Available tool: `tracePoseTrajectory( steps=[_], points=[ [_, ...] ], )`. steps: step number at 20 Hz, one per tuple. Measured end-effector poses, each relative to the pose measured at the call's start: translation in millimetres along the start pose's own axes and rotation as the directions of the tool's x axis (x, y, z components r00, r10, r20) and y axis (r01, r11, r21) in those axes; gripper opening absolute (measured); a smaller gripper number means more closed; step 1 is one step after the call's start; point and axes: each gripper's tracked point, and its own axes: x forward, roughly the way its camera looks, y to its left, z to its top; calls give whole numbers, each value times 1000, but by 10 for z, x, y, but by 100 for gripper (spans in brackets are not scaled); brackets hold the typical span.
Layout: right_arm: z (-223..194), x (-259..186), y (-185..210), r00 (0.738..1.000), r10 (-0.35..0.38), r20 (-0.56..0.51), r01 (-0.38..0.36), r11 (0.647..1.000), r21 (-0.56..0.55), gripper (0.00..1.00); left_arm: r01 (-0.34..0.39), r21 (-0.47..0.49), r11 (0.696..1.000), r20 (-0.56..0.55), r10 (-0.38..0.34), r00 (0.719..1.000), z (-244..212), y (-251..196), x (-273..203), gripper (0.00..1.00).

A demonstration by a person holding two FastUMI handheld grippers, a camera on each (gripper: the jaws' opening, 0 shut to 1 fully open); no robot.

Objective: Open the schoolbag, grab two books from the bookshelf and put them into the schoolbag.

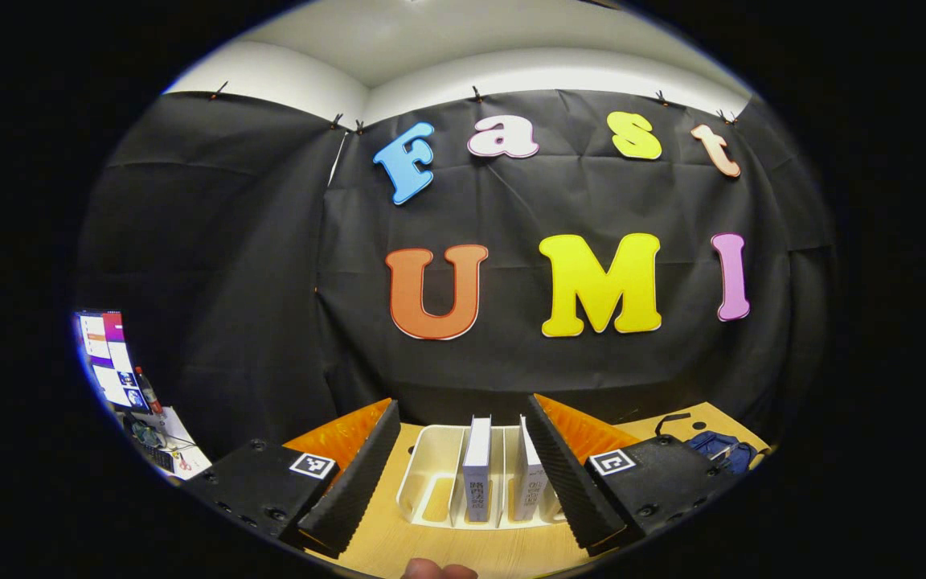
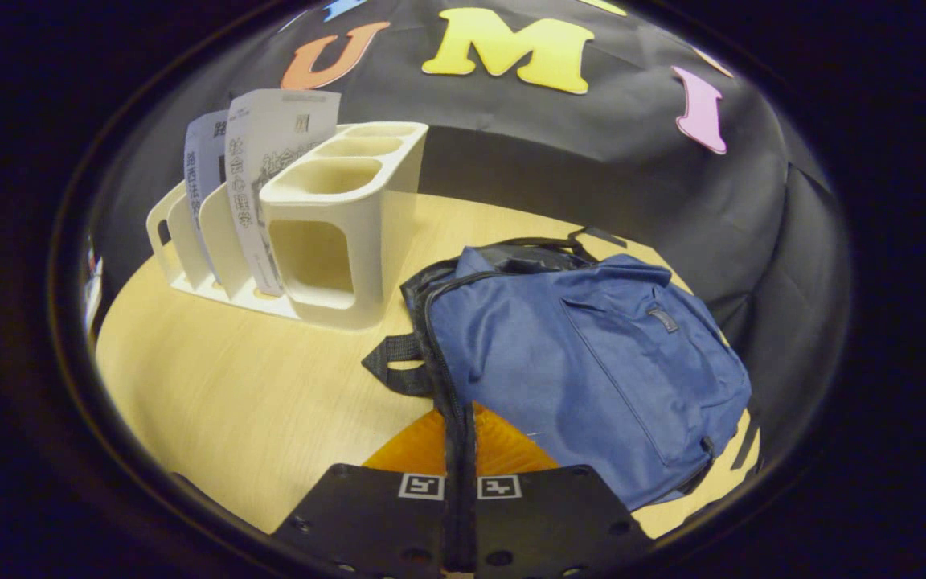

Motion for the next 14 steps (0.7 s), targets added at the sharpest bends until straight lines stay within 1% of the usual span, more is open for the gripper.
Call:
tracePoseTrajectory(
  steps=[3, 6, 8, 9, 10, 14],
  points=[
    [184, -173, -62, 999, 15, 29, -15, 1000, -10, 0, -1, -17, 1000, -48, 1, 999, -113, -13, 70, 98],
    [411, -425, -174, 998, 22, 66, -24, 1000, 20, 0, 4, -35, 999, -78, -6, 997, -193, -38, 150, 99],
    [546, -578, -299, 997, 29, 78, -31, 999, 18, 0, 15, -29, 999, -99, -17, 995, -224, -78, 212, 99],
    [606, -654, -366, 996, 34, 81, -36, 999, 19, 2, 23, -30, 999, -105, -26, 994, -223, -106, 248, 99],
    [687, -729, -450, 995, 32, 92, -34, 999, 19, 0, 30, -36, 999, -111, -34, 993, -223, -124, 292, 99],
    [961, -969, -850, 991, 1, 132, -2, 1000, 8, 0, 39, -63, 997, -149, -48, 988, -238, -225, 492, 99]
  ],
)
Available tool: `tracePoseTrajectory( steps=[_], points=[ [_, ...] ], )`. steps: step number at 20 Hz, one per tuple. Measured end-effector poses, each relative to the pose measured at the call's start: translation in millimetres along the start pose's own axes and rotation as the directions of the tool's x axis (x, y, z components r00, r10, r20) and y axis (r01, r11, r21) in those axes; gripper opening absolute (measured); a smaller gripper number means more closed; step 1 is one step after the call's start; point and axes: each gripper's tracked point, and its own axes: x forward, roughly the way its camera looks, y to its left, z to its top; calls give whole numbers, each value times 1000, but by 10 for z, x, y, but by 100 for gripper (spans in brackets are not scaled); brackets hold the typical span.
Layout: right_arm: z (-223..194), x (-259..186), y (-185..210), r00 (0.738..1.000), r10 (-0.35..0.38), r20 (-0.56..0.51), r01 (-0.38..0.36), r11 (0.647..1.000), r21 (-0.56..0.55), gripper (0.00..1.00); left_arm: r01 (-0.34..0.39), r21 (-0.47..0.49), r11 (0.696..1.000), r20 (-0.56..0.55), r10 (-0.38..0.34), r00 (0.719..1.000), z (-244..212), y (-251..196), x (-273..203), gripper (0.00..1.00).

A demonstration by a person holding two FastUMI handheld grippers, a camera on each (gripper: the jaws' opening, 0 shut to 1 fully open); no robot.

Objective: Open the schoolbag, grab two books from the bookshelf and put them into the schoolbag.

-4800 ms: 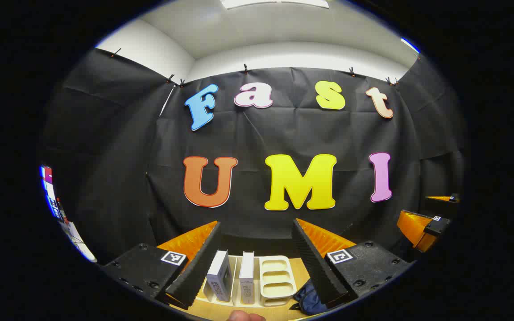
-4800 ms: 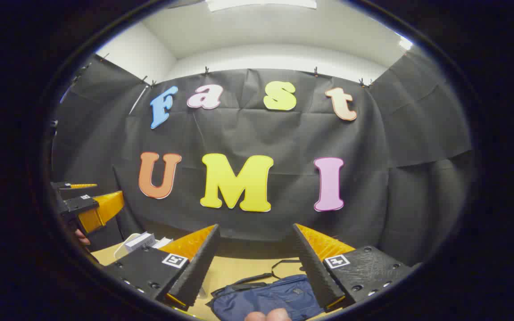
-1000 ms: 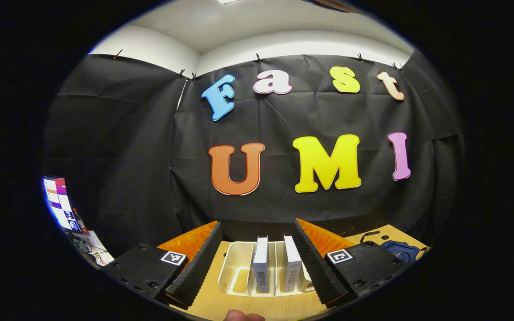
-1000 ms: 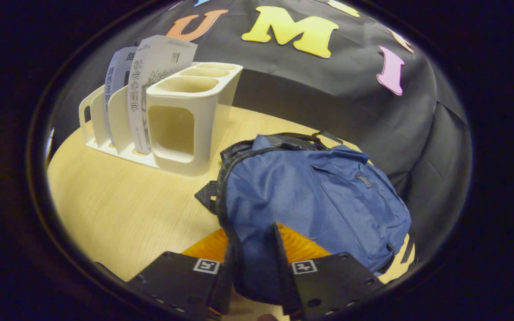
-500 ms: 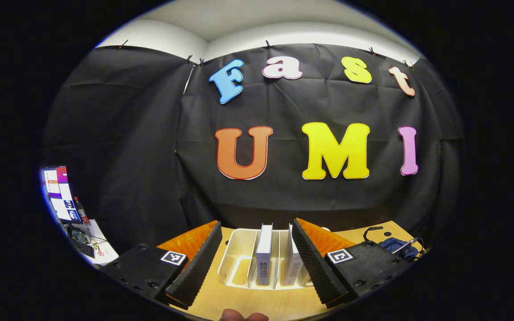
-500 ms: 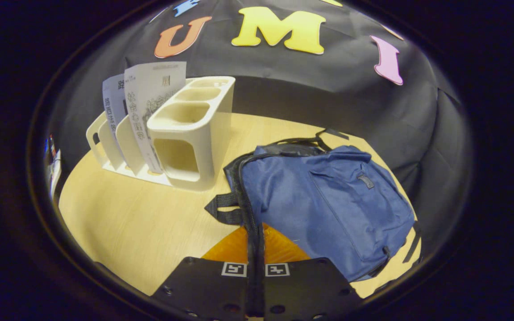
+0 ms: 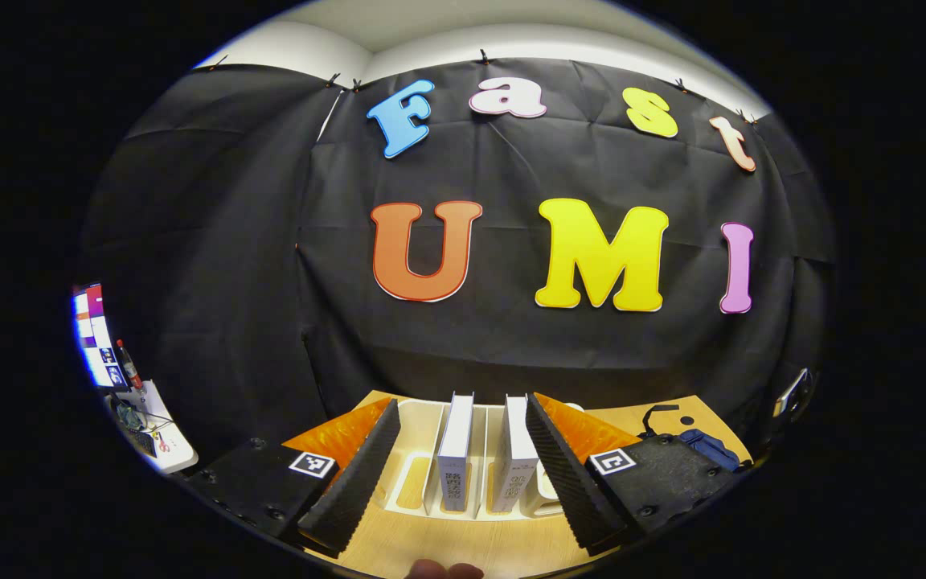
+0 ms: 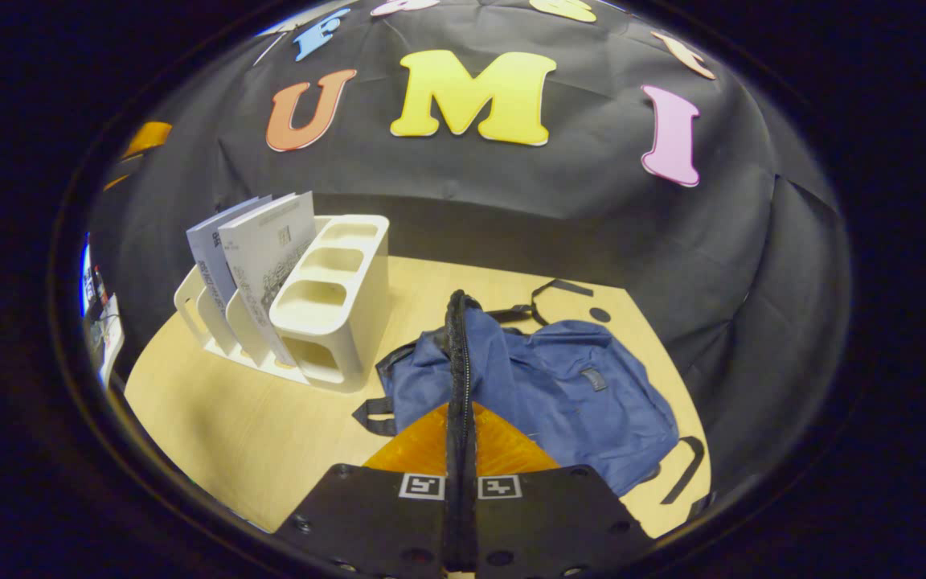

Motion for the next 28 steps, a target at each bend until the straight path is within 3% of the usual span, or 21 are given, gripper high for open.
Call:
tracePoseTrajectory(
  steps=[7, 14, 16, 22, 25, 28],
  points=[
    [413, -143, -888, 998, -51, 30, 49, 997, 62, 0, 81, -23, 996, -101, -83, 991, 109, -381, 435, 99],
    [602, -108, -1656, 998, -49, 36, 44, 989, 138, 0, 179, -11, 984, -371, -170, 913, -114, -684, 904, 99],
    [636, -93, -1811, 997, -57, 45, 49, 987, 154, 0, 220, -12, 975, -476, -199, 857, -254, -765, 998, 99],
    [595, -75, -2047, 998, -55, 43, 44, 976, 213, 0, 282, -20, 959, -737, -205, 644, -702, -920, 1211, 99],
    [577, -94, -2160, 997, -65, 46, 54, 977, 206, 0, 282, -43, 958, -829, -192, 525, -918, -999, 1238, 99],
    [569, -109, -2194, 997, -57, 48, 46, 977, 206, 2, 245, -40, 969, -893, -145, 426, -1128, -971, 1313, 100]
  ],
)
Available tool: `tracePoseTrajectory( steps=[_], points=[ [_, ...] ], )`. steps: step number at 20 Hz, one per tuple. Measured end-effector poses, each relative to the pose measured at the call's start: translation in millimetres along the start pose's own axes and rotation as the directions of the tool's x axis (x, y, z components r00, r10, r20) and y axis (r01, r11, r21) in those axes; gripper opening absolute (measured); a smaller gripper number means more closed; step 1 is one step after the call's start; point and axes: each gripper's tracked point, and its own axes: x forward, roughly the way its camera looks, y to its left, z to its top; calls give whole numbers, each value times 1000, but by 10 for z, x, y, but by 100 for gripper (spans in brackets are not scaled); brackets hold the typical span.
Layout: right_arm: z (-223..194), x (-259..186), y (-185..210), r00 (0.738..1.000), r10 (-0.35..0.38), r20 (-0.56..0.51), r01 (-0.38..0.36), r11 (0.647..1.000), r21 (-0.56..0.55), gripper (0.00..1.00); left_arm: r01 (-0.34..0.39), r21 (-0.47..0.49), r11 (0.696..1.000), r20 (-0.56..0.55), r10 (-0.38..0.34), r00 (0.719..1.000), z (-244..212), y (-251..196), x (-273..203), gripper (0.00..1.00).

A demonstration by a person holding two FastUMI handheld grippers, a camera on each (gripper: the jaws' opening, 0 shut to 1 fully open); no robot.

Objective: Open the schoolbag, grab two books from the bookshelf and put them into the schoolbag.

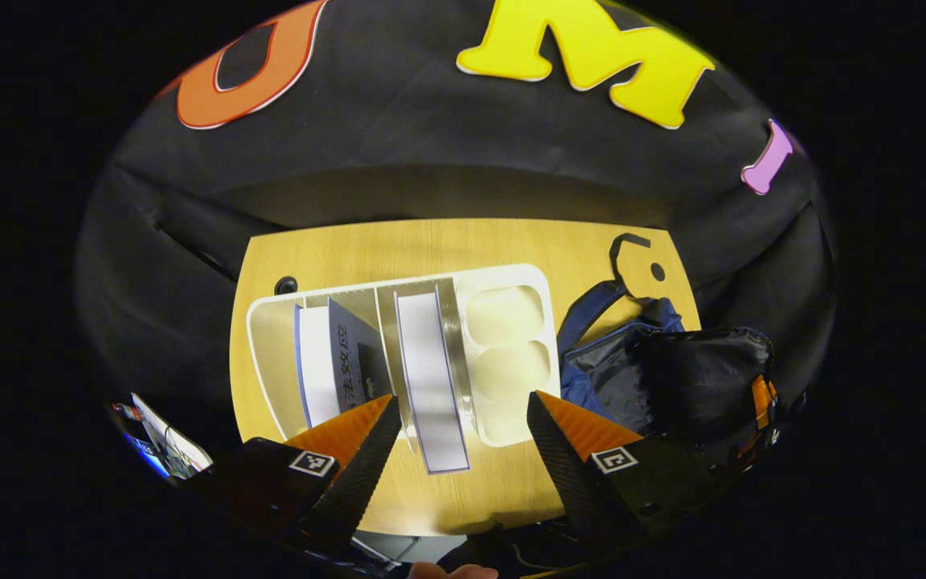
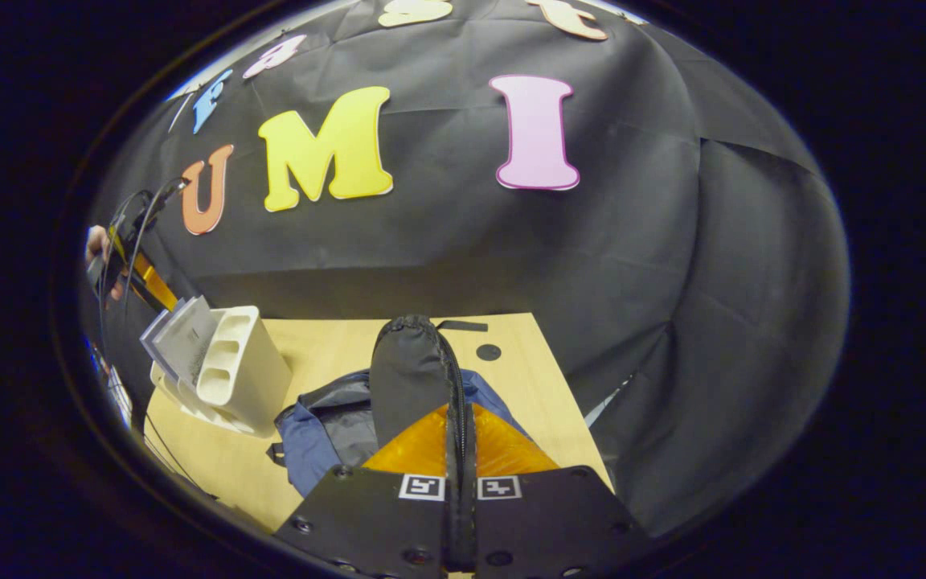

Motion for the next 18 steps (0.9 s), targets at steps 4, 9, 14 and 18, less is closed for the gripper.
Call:
tracePoseTrajectory(
  steps=[4, 9, 14, 18],
  points=[
    [-36, 31, -42, 1000, 9, 0, -9, 1000, 19, 0, -24, -66, 997, -108, 17, 994, -63, 89, 198, 100],
    [-81, 80, -145, 1000, -1, -4, 1, 999, 40, 0, -69, -100, 993, -164, 52, 985, -95, 194, 408, 99],
    [-89, 138, -198, 1000, -12, 2, 12, 999, 31, 0, -99, -82, 992, -217, 79, 973, -187, 182, 583, 84],
    [-87, 130, -178, 1000, -8, 7, 8, 1000, 28, 0, -146, -55, 988, -258, 127, 958, -268, 226, 686, 71]
  ],
)
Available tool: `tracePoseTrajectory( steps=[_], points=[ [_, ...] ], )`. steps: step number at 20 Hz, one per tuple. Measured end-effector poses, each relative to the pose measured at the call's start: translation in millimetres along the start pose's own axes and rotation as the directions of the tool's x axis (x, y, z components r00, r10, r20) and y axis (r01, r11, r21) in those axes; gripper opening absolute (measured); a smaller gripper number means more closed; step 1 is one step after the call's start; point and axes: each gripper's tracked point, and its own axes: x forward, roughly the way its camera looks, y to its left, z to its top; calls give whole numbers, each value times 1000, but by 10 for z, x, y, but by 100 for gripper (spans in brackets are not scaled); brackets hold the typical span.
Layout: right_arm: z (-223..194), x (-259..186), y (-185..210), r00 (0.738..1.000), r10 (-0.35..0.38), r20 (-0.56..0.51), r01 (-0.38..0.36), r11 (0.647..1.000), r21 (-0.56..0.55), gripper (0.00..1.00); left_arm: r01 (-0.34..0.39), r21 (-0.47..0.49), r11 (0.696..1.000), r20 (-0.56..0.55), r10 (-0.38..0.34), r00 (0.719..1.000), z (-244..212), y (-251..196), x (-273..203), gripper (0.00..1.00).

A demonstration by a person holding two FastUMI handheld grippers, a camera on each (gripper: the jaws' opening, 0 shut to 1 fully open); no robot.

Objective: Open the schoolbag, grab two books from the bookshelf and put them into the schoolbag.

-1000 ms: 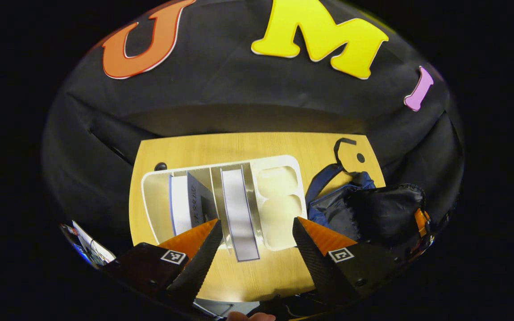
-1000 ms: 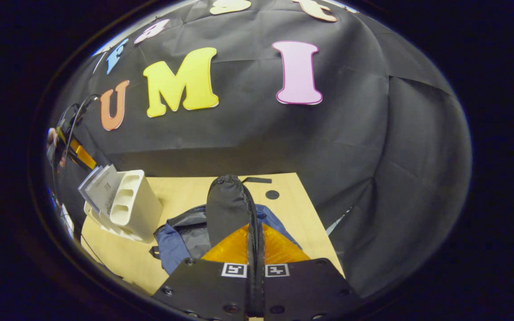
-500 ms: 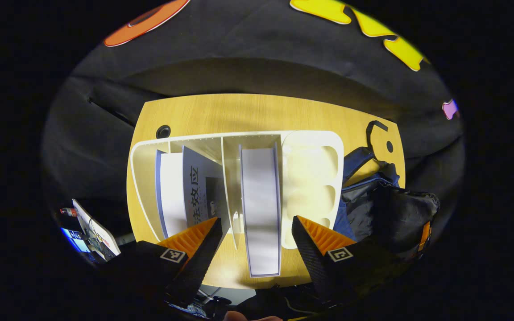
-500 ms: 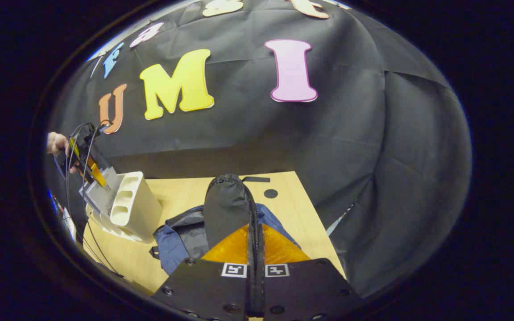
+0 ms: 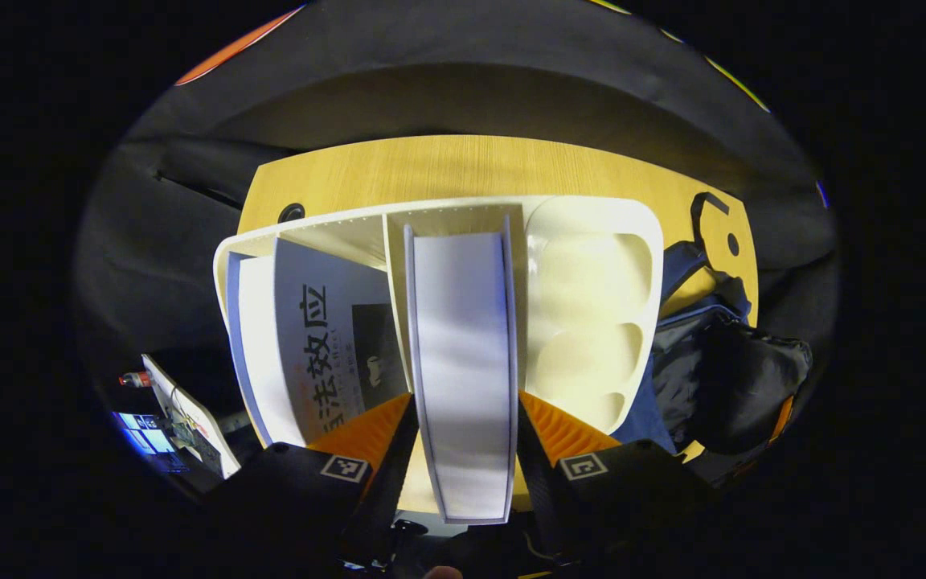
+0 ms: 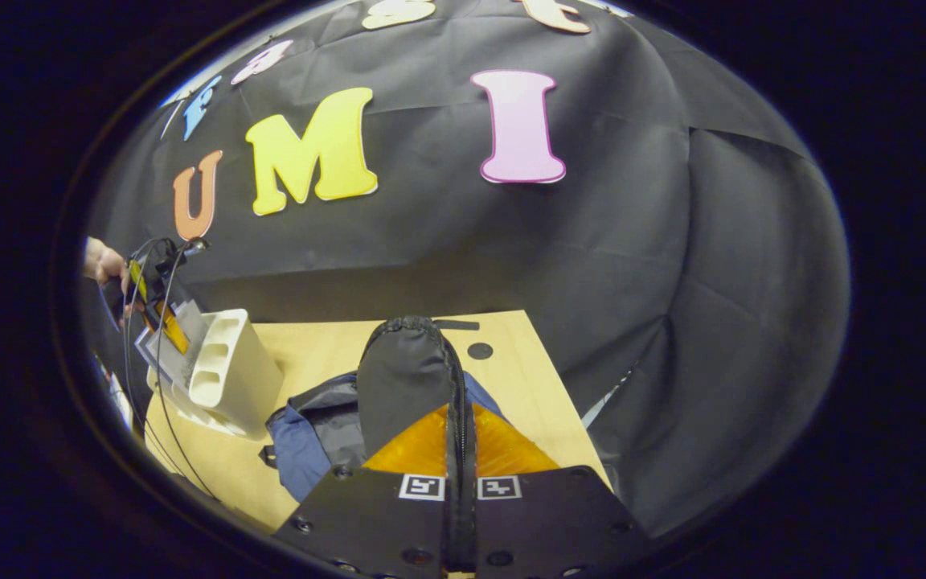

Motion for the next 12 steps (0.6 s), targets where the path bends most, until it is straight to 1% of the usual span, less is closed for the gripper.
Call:
tracePoseTrajectory(
  steps=[1, 3, 4, 6, 8, 10, 12],
  points=[
    [-21, 18, -3, 1000, 0, -2, 0, 1000, 0, 0, -3, -5, 1000, -1, 3, 1000, 17, -5, 13, 70],
    [-22, 6, -18, 1000, -1, -1, 1, 1000, 6, 0, -8, -12, 1000, -11, 8, 1000, 25, -17, 7, 63],
    [-27, 4, -32, 1000, -4, -1, 4, 1000, 7, 0, -5, -13, 1000, -19, 4, 1000, 5, -25, -6, 54],
    [-59, 6, -50, 1000, -12, -4, 12, 1000, 5, 0, 1, -5, 1000, -41, -2, 999, -56, -29, -43, 48],
    [-65, -8, -40, 1000, -15, -4, 15, 1000, -1, 0, -1, 12, 1000, -30, 1, 1000, -103, 12, -200, 46],
    [-78, -19, -13, 1000, -18, -5, 18, 1000, -11, 0, -17, 57, 998, 15, 16, 1000, -158, 83, -465, 46],
    [-54, -24, 24, 1000, -23, 1, 23, 999, -35, 0, -12, 97, 995, 65, 6, 998, -290, 141, -803, 45]
  ],
)
